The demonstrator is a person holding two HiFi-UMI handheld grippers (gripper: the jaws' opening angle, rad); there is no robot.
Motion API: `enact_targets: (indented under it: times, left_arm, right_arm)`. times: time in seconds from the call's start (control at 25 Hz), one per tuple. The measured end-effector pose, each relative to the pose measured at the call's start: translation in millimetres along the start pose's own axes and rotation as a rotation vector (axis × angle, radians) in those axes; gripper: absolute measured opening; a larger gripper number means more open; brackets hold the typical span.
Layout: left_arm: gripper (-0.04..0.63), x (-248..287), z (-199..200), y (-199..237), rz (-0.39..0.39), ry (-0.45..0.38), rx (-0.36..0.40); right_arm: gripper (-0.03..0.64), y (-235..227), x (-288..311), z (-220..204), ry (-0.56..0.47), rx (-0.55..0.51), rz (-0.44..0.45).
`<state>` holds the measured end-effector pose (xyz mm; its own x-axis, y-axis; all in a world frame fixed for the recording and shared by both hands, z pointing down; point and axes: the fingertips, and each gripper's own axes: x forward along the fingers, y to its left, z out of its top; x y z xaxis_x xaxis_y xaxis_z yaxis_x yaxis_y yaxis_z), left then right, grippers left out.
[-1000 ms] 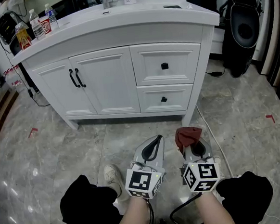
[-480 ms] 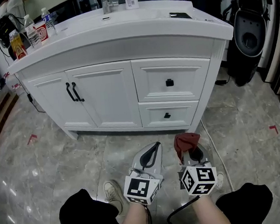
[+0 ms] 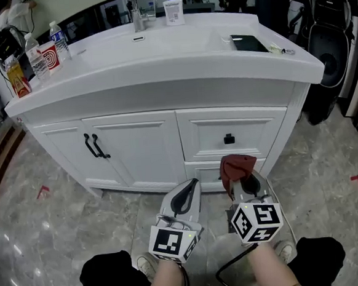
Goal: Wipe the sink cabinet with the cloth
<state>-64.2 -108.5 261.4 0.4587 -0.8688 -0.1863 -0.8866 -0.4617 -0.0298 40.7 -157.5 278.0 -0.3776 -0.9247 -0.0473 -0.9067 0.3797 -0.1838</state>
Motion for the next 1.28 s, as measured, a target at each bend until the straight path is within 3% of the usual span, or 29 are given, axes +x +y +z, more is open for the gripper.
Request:
enact_targets:
  times: [0.24,0.52,0.88,1.28]
  left_arm:
    - [0.000,21,10,45,0.025,-0.005,0.020]
    - [0.000,30,25,75,0.045,-0.030,0.034]
    - [0.000,32,24,70,0.030,-0.025,0.040]
    - [0.000,46,12,36,-0.016,-0.019,0.016]
  right_arm:
    - [0.080,40,57,38,-0.061,-0.035,0.106]
    - [0.080,90,98,55,-0.073,-0.072,0.231]
    - [0.081,66,104,59,-0.072,-0.091,0.204]
    - [0.081,-1,80,69,-0.080,-0.114,0.091]
